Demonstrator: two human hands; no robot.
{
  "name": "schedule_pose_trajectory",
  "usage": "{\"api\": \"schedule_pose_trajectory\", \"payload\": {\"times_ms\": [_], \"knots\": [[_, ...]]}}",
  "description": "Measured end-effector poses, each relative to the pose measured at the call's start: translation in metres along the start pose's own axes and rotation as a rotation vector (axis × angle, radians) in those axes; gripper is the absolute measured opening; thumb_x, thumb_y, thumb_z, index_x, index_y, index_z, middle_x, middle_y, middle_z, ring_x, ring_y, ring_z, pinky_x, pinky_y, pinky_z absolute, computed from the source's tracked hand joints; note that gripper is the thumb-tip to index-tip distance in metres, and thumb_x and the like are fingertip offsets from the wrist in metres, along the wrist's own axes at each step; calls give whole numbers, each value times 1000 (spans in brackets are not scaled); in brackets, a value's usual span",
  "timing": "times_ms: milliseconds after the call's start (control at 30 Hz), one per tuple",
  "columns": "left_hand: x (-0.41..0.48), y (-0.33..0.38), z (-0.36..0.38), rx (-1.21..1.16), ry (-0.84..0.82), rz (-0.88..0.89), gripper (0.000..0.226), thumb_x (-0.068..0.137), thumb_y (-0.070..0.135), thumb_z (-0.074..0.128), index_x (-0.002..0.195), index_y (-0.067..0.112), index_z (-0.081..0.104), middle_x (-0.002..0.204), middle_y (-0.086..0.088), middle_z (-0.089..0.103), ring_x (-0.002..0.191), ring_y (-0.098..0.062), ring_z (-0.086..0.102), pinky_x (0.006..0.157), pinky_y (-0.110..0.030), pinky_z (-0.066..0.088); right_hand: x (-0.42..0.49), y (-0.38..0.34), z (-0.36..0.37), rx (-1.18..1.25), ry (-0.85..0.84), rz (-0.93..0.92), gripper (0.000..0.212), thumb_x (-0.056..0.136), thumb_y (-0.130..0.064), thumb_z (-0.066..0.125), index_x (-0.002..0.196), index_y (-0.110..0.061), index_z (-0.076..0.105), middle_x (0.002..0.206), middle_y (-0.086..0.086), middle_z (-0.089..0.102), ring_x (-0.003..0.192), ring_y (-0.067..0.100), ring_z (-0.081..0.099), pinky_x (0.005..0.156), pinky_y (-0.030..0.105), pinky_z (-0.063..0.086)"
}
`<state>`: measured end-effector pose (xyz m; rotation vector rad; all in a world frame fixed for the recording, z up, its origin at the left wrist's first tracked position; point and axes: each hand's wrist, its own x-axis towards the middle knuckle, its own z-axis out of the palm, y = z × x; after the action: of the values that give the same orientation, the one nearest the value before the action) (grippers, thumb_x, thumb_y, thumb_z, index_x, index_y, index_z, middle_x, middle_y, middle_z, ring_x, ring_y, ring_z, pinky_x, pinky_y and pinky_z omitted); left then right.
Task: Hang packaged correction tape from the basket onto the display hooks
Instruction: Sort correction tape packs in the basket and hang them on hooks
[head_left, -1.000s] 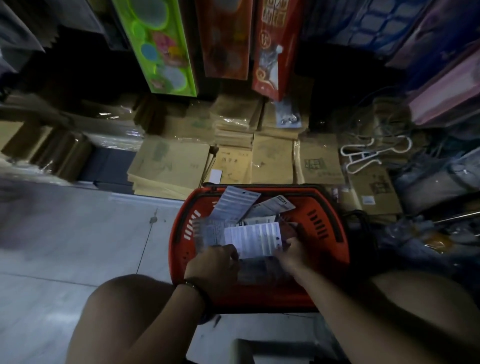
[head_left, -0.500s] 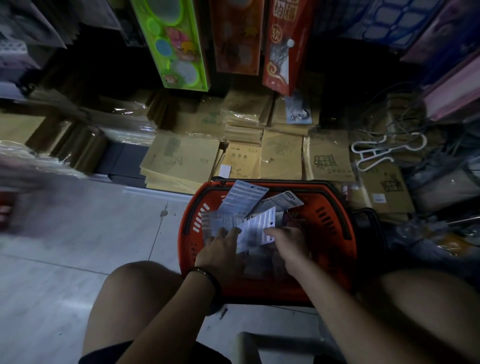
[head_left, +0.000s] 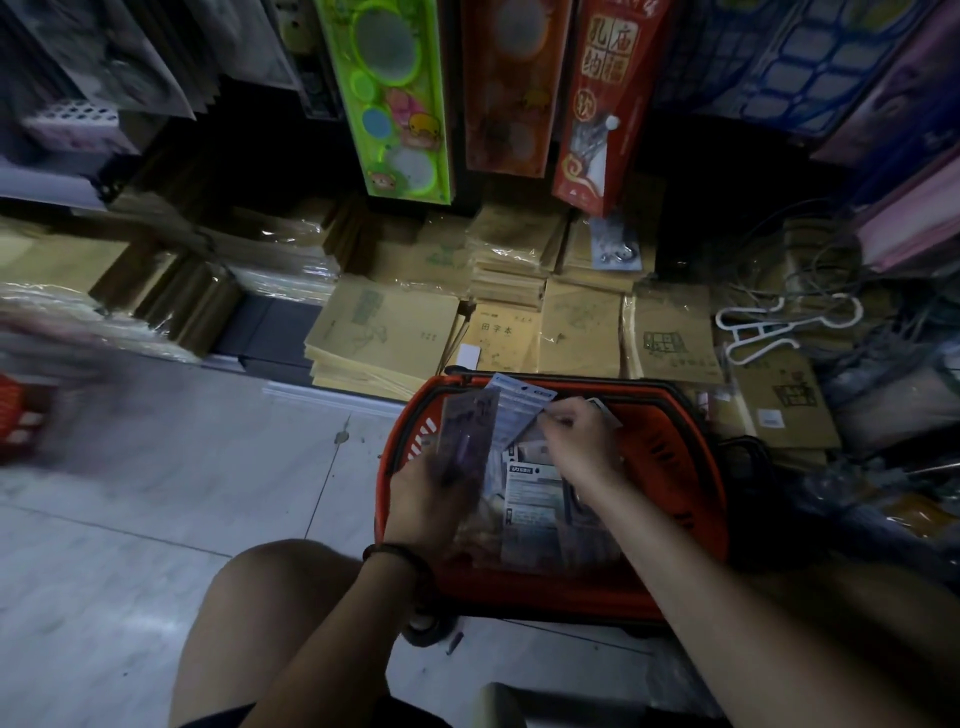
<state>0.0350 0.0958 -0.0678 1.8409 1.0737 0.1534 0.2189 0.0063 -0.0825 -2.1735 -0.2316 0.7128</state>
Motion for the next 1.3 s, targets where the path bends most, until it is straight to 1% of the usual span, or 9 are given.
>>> {"api": "schedule_pose_trajectory", "payload": {"times_ms": [167,367,433,567,733,867,1000,1100,1300], "knots": [[7,-3,-15,-143,120,-106,24,96,44,75,82,26,69,80,3,78,78,-11,76,76,-46,66,30,-15,13,-487,76,-182,42,97,-29,68,138,-31,56,137,7,50,122,30,58,95,43,52],[15,-9,-20,-319,164,-207,10,96,33,75,95,25,68,93,-2,79,89,-22,77,69,-37,63,37,-22,18,-660,65,-248,5,96,-33,70,93,-28,69,111,-2,55,109,22,54,76,31,36],[15,-9,-21,-404,177,-257,4,97,26,73,99,25,69,96,-2,78,91,-21,76,65,-32,60,35,-22,14,-589,18,-255,12,96,-34,70,88,-25,67,97,-7,62,96,18,59,63,28,31],[13,-6,-26,-490,164,-313,3,97,26,72,98,25,70,98,-4,78,94,-26,76,87,-52,64,22,-29,3,-412,-51,-226,23,95,-29,72,84,-9,72,79,5,70,69,19,63,54,24,39],[5,-1,-17,-270,51,-77,18,99,58,57,103,42,64,98,1,76,90,-20,75,84,-57,63,-9,-54,-24,-294,-40,-188,23,77,-24,76,64,-6,71,62,7,71,57,20,69,57,30,54],[-12,19,-5,-353,-61,27,12,109,39,55,111,39,68,108,7,75,99,-9,74,86,-39,62,-45,-85,-34,-110,-161,-73,25,81,-24,74,63,-6,69,58,4,70,53,28,74,55,42,60],[-34,40,-4,-518,-230,-12,29,110,51,41,126,47,65,123,12,73,113,-7,71,88,-32,59,-68,-108,-44,76,-218,38,22,88,-20,65,88,0,73,67,15,75,60,31,76,55,35,55],[-47,45,-2,-544,-277,5,25,104,29,63,128,32,63,117,11,77,109,-5,74,82,-27,63,-80,-117,-51,142,-203,51,24,86,-21,65,88,1,76,67,16,75,59,31,76,50,29,49],[-58,50,-19,-745,-213,-65,33,98,8,70,129,19,64,122,-7,78,112,-29,76,89,-47,63,-98,-114,-74,213,-288,-85,34,97,-37,66,89,-6,74,67,7,68,49,18,58,48,26,40]]}}
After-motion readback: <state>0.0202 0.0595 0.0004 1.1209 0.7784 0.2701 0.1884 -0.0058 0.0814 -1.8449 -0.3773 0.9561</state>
